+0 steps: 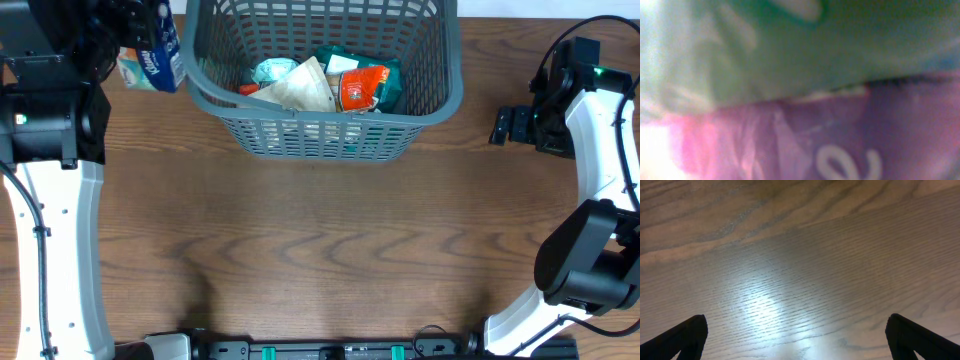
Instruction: Pack container
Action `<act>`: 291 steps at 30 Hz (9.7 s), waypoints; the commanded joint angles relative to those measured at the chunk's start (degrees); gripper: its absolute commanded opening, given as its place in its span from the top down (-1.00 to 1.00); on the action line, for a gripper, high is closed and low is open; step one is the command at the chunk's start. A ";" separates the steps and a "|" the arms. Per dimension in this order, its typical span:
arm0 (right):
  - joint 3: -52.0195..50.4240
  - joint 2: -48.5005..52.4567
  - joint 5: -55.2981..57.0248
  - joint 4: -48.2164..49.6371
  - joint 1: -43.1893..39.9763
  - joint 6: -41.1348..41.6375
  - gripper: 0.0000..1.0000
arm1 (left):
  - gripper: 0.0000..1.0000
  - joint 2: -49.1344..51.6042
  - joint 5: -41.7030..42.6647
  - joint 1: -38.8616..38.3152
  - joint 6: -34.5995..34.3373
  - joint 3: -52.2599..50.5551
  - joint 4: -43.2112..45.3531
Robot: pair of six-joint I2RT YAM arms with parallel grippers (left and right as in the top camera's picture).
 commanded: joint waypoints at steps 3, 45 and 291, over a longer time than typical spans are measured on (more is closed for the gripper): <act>-0.24 0.31 -0.22 -0.04 0.02 -1.11 -0.99 | 0.89 0.09 -3.28 -0.09 10.23 1.01 -1.57; -0.24 0.31 -3.28 -1.42 0.04 -0.22 -0.98 | 0.54 30.56 -1.68 -25.07 46.01 0.98 5.68; -92.89 -107.34 -0.09 62.27 19.06 -9.86 -0.98 | -0.96 -84.26 -9.60 -12.20 5.75 -93.81 27.78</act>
